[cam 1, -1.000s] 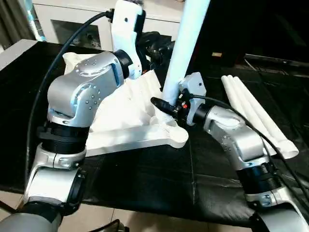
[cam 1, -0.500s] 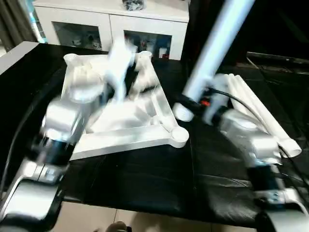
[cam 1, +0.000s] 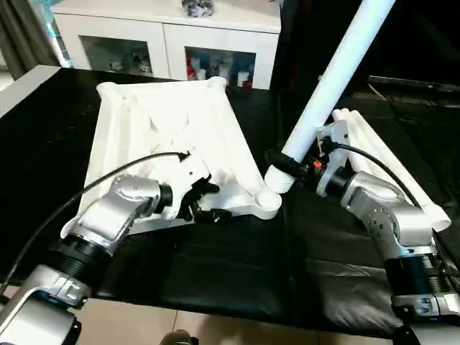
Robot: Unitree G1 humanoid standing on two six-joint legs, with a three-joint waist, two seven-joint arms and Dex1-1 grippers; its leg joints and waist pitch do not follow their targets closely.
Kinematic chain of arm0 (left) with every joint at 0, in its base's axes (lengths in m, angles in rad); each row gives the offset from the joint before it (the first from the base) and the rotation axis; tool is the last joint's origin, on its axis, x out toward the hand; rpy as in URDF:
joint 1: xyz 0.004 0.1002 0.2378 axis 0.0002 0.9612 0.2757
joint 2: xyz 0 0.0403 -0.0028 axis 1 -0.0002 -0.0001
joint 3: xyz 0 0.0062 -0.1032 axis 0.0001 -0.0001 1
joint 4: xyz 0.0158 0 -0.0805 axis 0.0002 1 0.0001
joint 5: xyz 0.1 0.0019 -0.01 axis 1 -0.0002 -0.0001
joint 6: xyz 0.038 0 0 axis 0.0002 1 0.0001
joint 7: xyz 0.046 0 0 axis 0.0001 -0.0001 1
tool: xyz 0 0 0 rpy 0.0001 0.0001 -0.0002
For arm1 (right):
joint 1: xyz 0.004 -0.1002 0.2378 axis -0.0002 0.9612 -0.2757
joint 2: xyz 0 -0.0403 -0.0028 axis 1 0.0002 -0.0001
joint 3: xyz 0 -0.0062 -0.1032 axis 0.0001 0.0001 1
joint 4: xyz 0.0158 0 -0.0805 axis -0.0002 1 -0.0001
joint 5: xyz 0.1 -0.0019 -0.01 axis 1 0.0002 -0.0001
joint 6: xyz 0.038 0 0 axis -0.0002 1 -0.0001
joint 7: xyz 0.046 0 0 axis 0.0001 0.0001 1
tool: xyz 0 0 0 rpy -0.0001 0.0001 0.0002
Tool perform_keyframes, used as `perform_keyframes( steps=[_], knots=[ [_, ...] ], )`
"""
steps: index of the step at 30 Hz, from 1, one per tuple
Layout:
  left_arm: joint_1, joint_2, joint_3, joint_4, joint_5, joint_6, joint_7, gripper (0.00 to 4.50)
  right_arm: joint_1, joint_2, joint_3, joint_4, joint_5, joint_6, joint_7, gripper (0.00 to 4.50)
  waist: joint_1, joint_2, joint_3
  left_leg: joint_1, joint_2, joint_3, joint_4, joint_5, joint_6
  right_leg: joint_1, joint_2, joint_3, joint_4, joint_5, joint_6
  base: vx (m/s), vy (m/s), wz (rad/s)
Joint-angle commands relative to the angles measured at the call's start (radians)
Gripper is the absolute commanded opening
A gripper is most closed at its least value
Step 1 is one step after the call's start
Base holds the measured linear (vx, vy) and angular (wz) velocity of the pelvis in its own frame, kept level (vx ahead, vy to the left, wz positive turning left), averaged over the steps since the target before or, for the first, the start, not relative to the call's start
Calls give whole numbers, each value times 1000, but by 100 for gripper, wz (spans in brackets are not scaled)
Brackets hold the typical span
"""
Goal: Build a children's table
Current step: Insert table leg to table base
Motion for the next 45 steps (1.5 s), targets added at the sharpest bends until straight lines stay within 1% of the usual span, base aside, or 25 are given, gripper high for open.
perform_keyframes(
  steps=[1,3,5,6,8,9,10,13,16,19,20,21,23,24,26,27,30,31,33,34,37,38,40,41,45],
  knots=[
    [-8,-2,-16,22,32,-33,-22,308,11,-16,0,-25,-3,-5,6,191,-3,7,-78,20,66,-28,-69,-108,-7,46,-128,68,-84,-103,-145,0,0,0],
    [-23,-16,-16,80,61,-53,-24,292,17,-14,6,-31,-5,-7,13,191,-3,7,-80,21,65,-27,-68,-103,-5,47,-128,68,-81,-90,-141,0,0,0],
    [-28,-20,-10,92,59,-49,-24,275,19,-13,8,-33,-6,-8,15,191,-3,7,-81,20,66,-28,-67,-103,-3,47,-131,68,-82,-84,-146,0,0,0],
    [-35,-23,-5,111,61,-58,-28,254,24,-13,15,-38,-9,-9,24,191,-2,11,-81,21,67,-30,-68,-108,-3,46,-130,67,-82,-88,-150,0,0,0],
    [-42,-24,-3,127,62,-62,-35,248,31,-17,32,-44,-18,-11,36,191,-2,10,-79,22,68,-29,-69,-118,-5,46,-131,68,-84,-98,-153,0,0,0],
    [-45,-24,-3,134,65,-65,-36,229,35,-18,37,-47,-21,-12,38,191,-2,11,-79,22,67,-29,-68,-122,-6,46,-131,68,-84,-102,-154,0,0,0],
    [-48,-25,-3,140,67,-67,-37,229,39,-18,40,-48,-23,-14,38,191,-2,10,-79,22,68,-29,-69,-122,-6,47,-132,68,-84,-103,-155,0,0,0],
    [-55,-35,9,165,74,-85,-49,199,43,-17,42,-51,-22,-14,36,191,-3,12,-78,22,68,-29,-69,-127,-6,46,-132,68,-86,-110,-156,0,0,0],
    [-68,-48,21,194,76,-102,-68,170,45,-16,47,-52,-29,-15,37,191,-1,12,-81,22,69,-30,-68,-118,-6,47,-133,69,-83,-87,-159,0,0,0],
    [-74,-50,18,209,81,-111,-76,153,48,-17,54,-51,-36,-20,40,191,-2,12,-80,22,70,-31,-69,-124,-8,47,-135,68,-82,-82,-167,0,0,0],
    [-77,-50,16,214,85,-114,-79,148,49,-16,57,-52,-38,-20,41,191,-2,14,-79,22,69,-31,-69,-127,-7,47,-134,68,-83,-88,-166,0,0,0],
    [-85,-50,9,231,98,-120,-86,136,51,-15,60,-51,-39,-21,40,191,-3,11,-80,23,70,-31,-69,-126,-6,47,-133,68,-83,-87,-166,0,0,0],
    [-88,-51,8,240,103,-124,-90,126,52,-15,61,-52,-39,-21,41,191,-2,12,-80,23,70,-31,-69,-124,-5,47,-135,69,-83,-82,-168,0,0,0],
    [-89,-52,9,243,105,-125,-93,109,52,-15,62,-53,-39,-21,41,191,-1,11,-80,22,69,-30,-68,-123,-4,48,-135,70,-84,-80,-169,0,0,0],
    [-94,-56,8,258,113,-128,-107,103,53,-14,67,-50,-43,-22,43,191,-1,11,-79,22,70,-31,-69,-123,-3,47,-134,69,-84,-85,-169,0,0,0],
    [-97,-56,4,266,119,-129,-116,98,53,-12,71,-47,-47,-25,44,191,-1,14,-80,23,70,-31,-68,-127,-4,47,-136,69,-84,-88,-170,0,0,0],
    [-101,-58,-2,276,130,-129,-124,63,52,-9,73,-42,-51,-29,45,191,-1,14,-79,23,71,-32,-70,-133,-6,48,-137,69,-84,-92,-172,0,0,0],
    [-104,-58,-8,283,138,-131,-127,63,50,-7,74,-39,-52,-30,45,191,-1,13,-79,23,72,-32,-70,-133,-6,47,-137,69,-84,-90,-172,0,0,0],
    [-107,-59,-12,290,146,-132,-131,44,48,-6,75,-36,-54,-31,45,191,-2,14,-79,24,72,-32,-70,-140,-8,46,-136,69,-85,-99,-173,0,0,0],
    [-110,-60,-14,295,149,-132,-134,25,47,-6,76,-35,-55,-32,45,191,-1,14,-78,24,72,-31,-70,-141,-8,46,-136,69,-86,-99,-173,0,0,0],
    [-124,-70,-1,318,159,-140,-146,10,38,-7,82,-29,-57,-33,47,191,-2,17,-78,23,72,-32,-71,-144,-9,47,-138,69,-88,-105,-173,0,0,0],
    [-124,-70,-1,318,159,-140,-146,4,38,-7,82,-29,-57,-33,47,191,-2,15,-78,24,72,-33,-70,-145,-11,48,-138,69,-86,-104,-174,0,0,0],
    [-127,-73,6,319,154,-139,-160,0,33,-10,85,-18,-61,-35,49,191,-1,15,-79,24,73,-33,-70,-143,-10,48,-138,69,-85,-98,-178,0,0,0],
    [-127,-74,7,318,151,-138,-175,0,28,-12,90,-5,-68,-37,54,191,-2,13,-80,23,72,-33,-70,-137,-7,48,-138,69,-84,-90,-180,0,0,0],
    [-115,-67,4,306,147,-157,-222,0,8,-9,100,42,-93,-44,51,191,-3,13,-81,22,72,-31,-68,-122,-3,48,-137,68,-81,-59,-189,0,0,0]
  ],
)
